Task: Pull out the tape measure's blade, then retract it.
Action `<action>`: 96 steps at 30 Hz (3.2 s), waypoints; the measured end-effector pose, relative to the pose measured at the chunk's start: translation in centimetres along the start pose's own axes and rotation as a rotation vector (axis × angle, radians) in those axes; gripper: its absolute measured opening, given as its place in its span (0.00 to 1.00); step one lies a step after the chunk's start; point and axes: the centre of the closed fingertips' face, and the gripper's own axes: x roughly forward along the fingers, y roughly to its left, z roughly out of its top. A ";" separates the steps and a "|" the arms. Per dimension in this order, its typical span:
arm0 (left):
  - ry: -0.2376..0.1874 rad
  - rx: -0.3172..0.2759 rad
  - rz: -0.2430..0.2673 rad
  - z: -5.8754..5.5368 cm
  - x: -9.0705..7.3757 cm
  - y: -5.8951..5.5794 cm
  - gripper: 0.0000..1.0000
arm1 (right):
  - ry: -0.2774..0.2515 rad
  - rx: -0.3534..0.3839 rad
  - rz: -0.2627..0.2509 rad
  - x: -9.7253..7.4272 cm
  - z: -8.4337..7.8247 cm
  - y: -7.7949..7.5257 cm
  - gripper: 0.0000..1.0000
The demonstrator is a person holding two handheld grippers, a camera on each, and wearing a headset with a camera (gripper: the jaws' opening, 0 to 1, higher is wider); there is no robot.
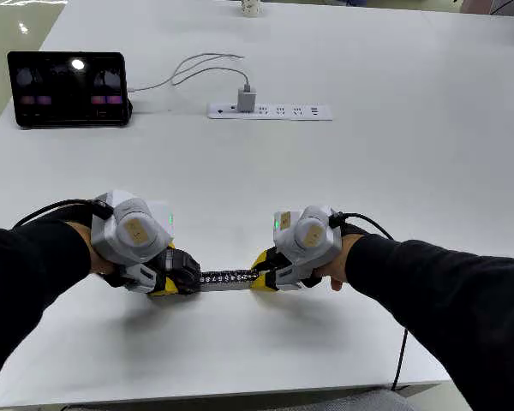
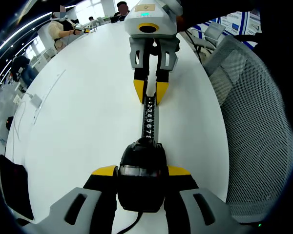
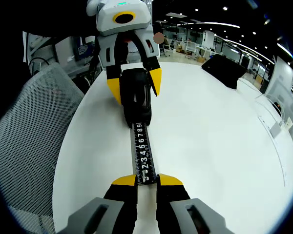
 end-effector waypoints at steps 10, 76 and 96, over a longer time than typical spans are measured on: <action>-0.003 0.003 0.001 0.0 0.0 0.1 0.32 | 0.003 0.012 -0.005 -0.3 -0.7 -0.1 0.10; -0.005 0.009 0.004 -0.1 0.0 0.0 0.32 | 0.037 0.045 -0.016 -4.3 -5.1 -0.4 0.10; -0.003 0.006 0.004 -0.3 0.2 0.2 0.32 | 0.045 0.073 -0.038 -5.8 -7.1 -0.8 0.10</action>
